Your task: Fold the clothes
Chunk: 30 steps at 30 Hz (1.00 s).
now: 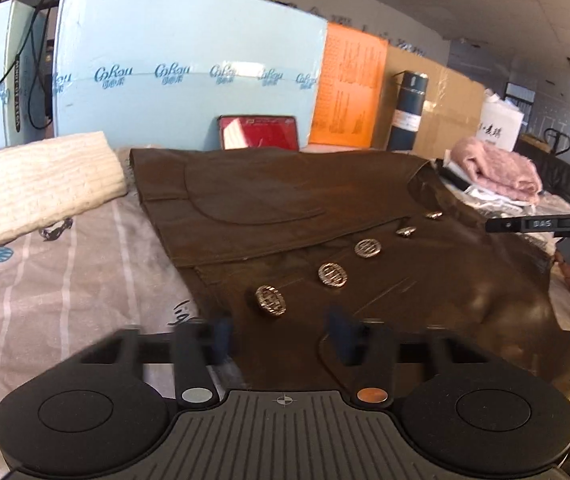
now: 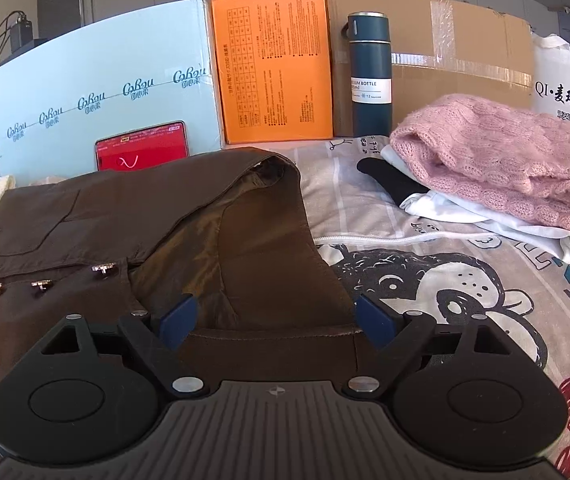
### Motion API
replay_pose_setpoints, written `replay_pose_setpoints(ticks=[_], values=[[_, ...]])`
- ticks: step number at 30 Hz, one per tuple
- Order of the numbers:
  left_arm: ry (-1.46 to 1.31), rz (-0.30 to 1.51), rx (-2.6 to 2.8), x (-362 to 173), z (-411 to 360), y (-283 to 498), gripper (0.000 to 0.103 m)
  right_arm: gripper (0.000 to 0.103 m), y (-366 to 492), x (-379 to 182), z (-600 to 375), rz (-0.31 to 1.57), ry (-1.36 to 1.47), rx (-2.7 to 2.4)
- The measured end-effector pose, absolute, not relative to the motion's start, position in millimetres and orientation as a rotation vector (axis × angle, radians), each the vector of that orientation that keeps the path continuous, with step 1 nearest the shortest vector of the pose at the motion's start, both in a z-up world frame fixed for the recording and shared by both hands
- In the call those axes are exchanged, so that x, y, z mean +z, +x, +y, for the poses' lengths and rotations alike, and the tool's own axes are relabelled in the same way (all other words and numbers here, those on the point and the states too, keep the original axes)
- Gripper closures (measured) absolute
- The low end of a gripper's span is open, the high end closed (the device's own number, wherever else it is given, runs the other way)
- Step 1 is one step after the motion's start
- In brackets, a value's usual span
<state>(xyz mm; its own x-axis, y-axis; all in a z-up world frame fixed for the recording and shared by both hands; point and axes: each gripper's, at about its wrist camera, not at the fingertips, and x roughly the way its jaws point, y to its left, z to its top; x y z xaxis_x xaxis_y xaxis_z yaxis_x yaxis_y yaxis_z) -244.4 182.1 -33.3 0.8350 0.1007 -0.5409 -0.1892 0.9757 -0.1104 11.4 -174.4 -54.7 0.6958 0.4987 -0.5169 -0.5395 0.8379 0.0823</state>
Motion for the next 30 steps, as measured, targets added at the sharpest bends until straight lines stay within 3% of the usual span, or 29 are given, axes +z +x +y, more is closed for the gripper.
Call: replay_pose_setpoints(ticks=[3,9,13,16,17,20,22,25,27,30], values=[[-0.12,0.522,0.162,-28.4,178.0,-246.3,0.1,0.016,11.1,-55.7,-177.2,0.555,-0.083,0.56],[0.014,0.443,0.21,-8.2,172.1,-236.5,0.101,0.016,11.7,-57.3,-183.6,0.558,-0.101,0.502],[0.057,0.585,0.233,-24.2,177.8,-216.1,0.099,0.016,11.3,-60.3,-191.3,0.572,-0.136,0.454],[0.063,0.592,0.239,-26.7,179.3,-216.4,0.094,0.014,8.8,-60.8,-198.6,0.572,-0.159,0.435],[0.065,0.586,0.249,-25.9,179.8,-217.9,0.091,0.014,7.7,-60.3,-200.6,0.565,-0.165,0.427],[0.08,0.552,0.307,-21.0,178.9,-225.9,0.065,0.014,3.0,-57.6,-208.5,0.532,-0.165,0.415],[0.078,0.479,0.33,-11.7,175.6,-239.9,0.032,0.014,-4.9,-54.0,-214.7,0.485,-0.161,0.437],[0.07,0.34,0.276,2.9,162.1,-269.1,0.018,0.012,-22.3,-48.2,-222.6,0.406,-0.167,0.524],[0.087,0.282,0.189,8.9,150.1,-288.5,0.01,0.006,-35.9,-44.7,-224.3,0.36,-0.196,0.602],[0.154,0.261,0.04,11.9,126.2,-308.6,0.005,0.004,-58.1,-40.6,-219.6,0.331,-0.294,0.757]])
